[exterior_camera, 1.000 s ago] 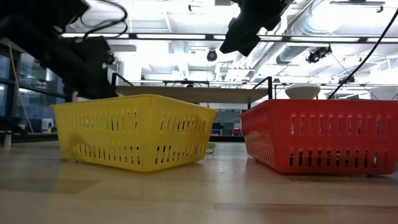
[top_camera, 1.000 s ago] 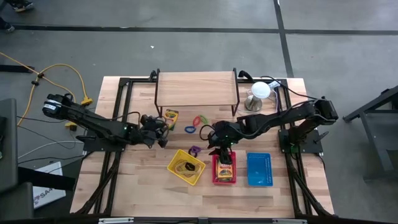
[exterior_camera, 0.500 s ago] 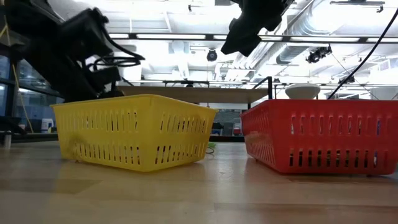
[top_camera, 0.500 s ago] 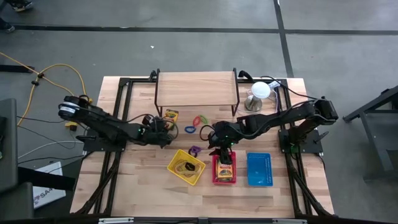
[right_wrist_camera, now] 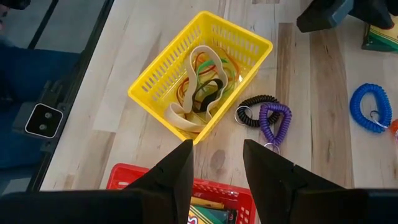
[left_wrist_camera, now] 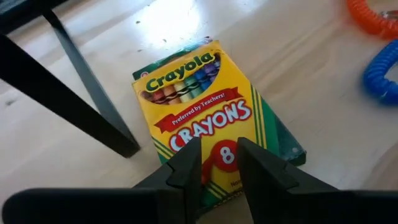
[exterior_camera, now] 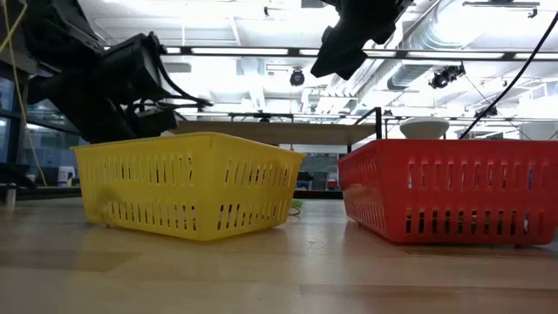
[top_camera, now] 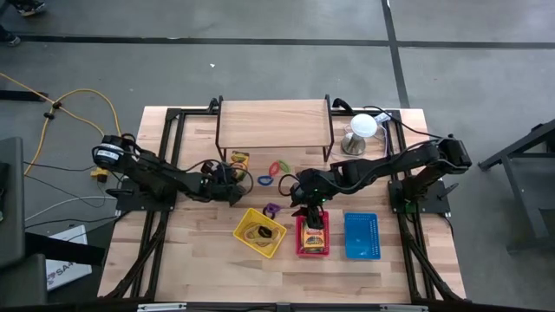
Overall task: Pick & Place Office Desk Supplies
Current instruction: Put the crayon box into the red bin
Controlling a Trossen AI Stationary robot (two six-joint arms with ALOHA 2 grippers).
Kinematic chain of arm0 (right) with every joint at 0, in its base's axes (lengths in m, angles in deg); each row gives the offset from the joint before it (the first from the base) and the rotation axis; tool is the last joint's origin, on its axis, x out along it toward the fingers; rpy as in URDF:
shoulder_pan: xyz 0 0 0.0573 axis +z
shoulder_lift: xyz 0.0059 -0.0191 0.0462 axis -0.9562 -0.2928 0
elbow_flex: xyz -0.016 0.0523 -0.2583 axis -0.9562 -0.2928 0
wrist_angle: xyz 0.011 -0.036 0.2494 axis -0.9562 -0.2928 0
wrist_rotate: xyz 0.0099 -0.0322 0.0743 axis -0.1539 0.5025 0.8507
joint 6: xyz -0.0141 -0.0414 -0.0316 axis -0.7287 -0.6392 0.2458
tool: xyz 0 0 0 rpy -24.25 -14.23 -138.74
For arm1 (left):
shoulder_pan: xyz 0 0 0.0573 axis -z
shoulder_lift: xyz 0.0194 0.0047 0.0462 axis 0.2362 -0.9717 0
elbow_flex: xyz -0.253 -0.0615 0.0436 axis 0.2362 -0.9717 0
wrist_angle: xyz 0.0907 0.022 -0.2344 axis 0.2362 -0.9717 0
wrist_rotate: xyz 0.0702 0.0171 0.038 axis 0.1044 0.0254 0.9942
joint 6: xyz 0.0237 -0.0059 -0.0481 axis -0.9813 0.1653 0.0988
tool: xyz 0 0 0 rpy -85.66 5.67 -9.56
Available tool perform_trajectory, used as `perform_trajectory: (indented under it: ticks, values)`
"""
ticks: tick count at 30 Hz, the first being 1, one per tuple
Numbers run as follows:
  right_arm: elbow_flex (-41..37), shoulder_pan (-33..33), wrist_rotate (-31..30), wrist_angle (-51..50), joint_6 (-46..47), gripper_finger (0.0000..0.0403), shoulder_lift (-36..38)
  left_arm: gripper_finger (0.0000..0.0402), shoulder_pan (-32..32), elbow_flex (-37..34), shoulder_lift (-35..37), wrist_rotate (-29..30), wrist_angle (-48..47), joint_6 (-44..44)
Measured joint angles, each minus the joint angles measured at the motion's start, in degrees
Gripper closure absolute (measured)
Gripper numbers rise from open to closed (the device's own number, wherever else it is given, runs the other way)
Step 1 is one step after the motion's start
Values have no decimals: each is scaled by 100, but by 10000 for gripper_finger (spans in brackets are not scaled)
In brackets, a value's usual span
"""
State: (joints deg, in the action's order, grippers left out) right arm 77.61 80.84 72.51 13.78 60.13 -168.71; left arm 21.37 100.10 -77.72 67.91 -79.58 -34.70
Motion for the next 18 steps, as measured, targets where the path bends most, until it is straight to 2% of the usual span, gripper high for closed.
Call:
perform_trajectory:
  ticks: [11, 18]
  values:
    - [0, 0, 0, 11, 0, 275, -2, 303, 509, 2, -21, -935, 335, -94]
    - [0, -1, 19, 202, 168, 275, -78, 303, 954, -4, -26, -997, 333, -115]
